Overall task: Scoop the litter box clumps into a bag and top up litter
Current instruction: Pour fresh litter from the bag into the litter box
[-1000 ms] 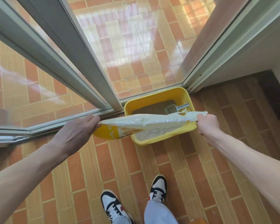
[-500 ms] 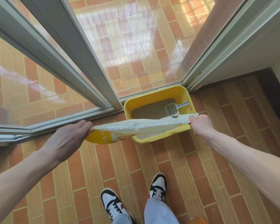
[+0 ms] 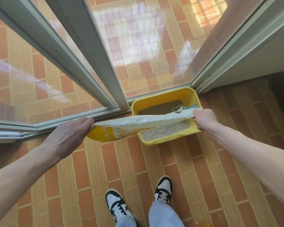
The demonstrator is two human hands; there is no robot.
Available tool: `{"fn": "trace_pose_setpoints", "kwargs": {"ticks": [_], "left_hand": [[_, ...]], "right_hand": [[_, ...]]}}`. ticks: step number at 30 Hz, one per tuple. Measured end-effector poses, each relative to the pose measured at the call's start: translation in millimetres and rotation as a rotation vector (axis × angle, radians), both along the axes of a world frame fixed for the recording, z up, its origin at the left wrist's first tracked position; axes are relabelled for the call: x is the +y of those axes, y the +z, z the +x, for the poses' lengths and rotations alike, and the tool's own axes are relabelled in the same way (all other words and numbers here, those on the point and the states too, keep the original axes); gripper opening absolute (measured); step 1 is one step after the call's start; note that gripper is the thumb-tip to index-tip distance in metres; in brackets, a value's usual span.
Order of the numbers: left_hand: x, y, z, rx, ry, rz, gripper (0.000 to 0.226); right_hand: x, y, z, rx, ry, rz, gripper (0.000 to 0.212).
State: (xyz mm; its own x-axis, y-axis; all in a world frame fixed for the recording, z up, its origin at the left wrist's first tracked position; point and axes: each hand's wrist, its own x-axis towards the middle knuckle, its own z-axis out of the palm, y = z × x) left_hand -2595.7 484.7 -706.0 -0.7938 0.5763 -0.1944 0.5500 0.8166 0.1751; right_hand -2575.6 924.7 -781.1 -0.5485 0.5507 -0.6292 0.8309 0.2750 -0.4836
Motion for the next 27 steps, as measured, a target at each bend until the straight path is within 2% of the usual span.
{"fn": "trace_pose_setpoints", "kwargs": {"ticks": [3,7,11,17,27], "left_hand": [[-11,1,4,0.016,0.027,0.010,0.021],[-25,-5,9,0.034,0.092,0.019,0.021],[-40,-3,13,0.018,0.126,-0.013,0.019],[-59,5,22,0.019,0.144,-0.009,0.019],[-86,2,27,0.025,0.150,-0.020,0.019]], "right_hand": [[-5,0,-11,0.006,0.032,0.015,0.029],[-17,4,-25,0.048,0.103,0.006,0.028],[-34,1,-36,0.050,0.134,0.005,0.041],[-61,0,-45,0.052,0.183,-0.003,0.027],[-88,6,-60,0.056,0.200,-0.007,0.021]]}}
